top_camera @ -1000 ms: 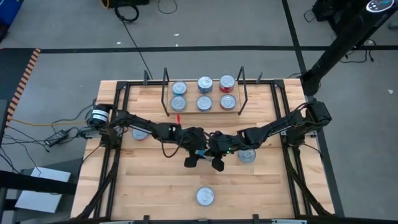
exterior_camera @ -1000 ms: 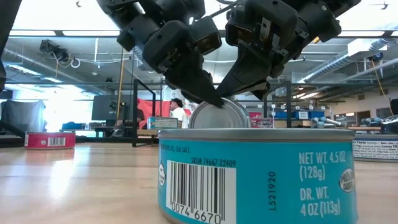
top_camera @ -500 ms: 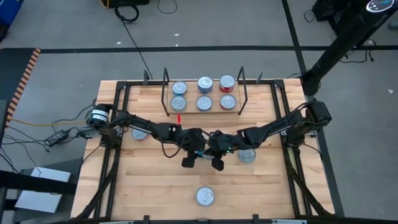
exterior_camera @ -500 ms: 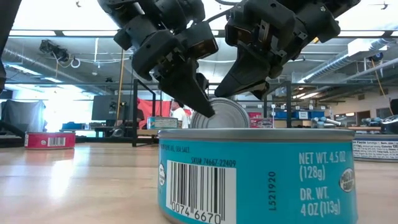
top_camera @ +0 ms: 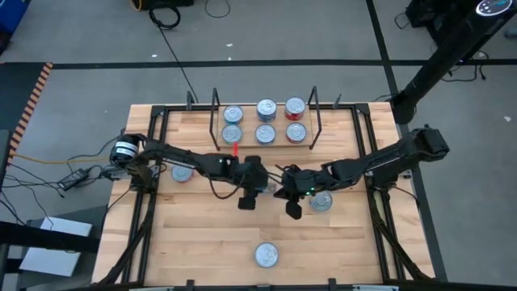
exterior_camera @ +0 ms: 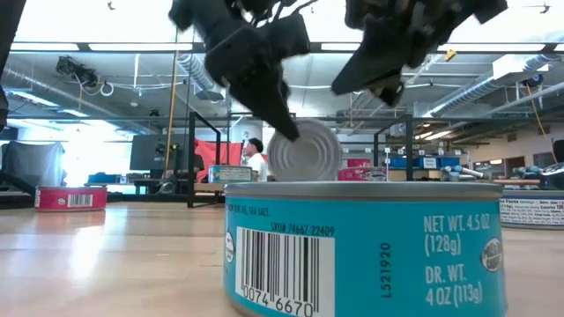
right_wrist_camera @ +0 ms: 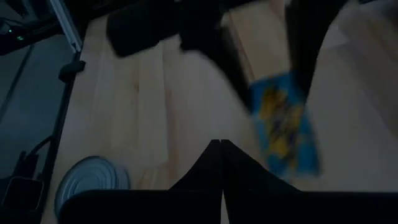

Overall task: Stack canned seafood by type on shelf
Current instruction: Stack the center light blue tuna can on top of the other light blue tuna can on the shelf

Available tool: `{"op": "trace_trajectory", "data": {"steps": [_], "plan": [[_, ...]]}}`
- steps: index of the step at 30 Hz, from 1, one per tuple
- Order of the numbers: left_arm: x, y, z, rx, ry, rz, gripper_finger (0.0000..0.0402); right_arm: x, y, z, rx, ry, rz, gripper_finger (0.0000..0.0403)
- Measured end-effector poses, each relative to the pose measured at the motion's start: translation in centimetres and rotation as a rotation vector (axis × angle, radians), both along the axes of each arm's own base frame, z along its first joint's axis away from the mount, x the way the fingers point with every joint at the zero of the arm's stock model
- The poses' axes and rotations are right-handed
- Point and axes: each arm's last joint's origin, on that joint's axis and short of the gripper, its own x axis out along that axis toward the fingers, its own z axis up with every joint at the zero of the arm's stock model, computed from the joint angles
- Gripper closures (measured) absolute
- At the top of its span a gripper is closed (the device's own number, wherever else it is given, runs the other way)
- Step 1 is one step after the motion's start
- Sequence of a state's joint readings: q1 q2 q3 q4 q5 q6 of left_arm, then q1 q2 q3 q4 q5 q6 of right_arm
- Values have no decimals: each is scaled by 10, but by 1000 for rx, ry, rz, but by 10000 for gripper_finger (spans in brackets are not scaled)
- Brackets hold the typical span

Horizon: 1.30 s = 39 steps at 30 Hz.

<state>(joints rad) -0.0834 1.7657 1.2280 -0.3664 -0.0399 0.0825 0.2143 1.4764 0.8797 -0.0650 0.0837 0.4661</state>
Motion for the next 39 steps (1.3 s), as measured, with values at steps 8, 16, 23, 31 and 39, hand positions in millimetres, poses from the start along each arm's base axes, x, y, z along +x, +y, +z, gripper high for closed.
{"op": "trace_trajectory", "data": {"steps": [8,16,23,31,39], "plan": [[2,35,77,330,108,239,250,-32,-4,30,-65,19,-56,394],[-13,94,105,583,212,513,250,-41,-12,38,-106,14,-85,394],[-20,136,73,647,338,646,250,-41,-12,37,-98,28,-87,395],[-14,163,31,669,492,646,250,-42,-13,36,-72,44,-110,394],[-11,167,17,668,537,633,250,-42,-13,35,-59,45,-119,394]]}}
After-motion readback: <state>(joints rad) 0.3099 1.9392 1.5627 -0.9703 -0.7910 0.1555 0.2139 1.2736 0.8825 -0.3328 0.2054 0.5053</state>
